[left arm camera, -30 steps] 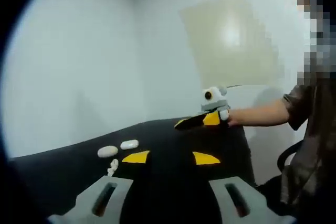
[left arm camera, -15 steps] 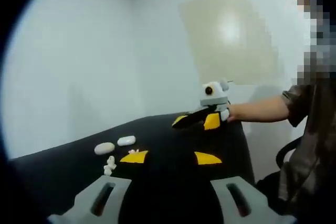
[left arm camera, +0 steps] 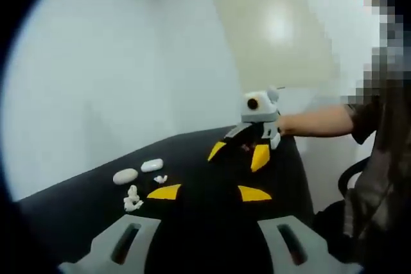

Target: Pick up three earphones and place each one into its charging case using tactile feedback, ensure that each earphone is properly inserted and securely positioned inside the case.

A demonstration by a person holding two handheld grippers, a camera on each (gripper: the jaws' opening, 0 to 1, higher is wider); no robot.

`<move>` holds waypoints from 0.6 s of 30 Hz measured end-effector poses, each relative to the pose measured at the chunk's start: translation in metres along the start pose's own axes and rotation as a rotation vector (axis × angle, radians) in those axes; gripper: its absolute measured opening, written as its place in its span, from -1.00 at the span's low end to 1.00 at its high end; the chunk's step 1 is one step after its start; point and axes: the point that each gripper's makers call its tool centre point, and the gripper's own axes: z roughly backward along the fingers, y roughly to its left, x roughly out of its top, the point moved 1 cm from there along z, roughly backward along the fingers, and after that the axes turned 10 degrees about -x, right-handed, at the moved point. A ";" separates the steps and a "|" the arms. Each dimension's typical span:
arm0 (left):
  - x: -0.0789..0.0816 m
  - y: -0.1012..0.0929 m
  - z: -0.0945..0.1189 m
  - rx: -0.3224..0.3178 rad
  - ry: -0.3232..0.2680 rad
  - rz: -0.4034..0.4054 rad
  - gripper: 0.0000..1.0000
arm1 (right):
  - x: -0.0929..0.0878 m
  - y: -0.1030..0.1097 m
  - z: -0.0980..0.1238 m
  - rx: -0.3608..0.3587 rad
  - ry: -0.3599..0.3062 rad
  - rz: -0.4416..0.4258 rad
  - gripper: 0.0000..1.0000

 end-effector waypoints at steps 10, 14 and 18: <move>-0.008 -0.002 -0.003 -0.007 0.051 -0.016 -0.42 | 0.000 0.009 -0.002 0.040 -0.011 0.037 -0.13; -0.011 -0.002 -0.004 -0.009 0.066 -0.020 -0.42 | -0.001 0.019 -0.003 0.081 0.001 0.053 -0.16; -0.012 -0.002 -0.005 -0.013 0.075 -0.018 -0.42 | -0.004 0.029 -0.005 0.128 0.028 0.047 -0.16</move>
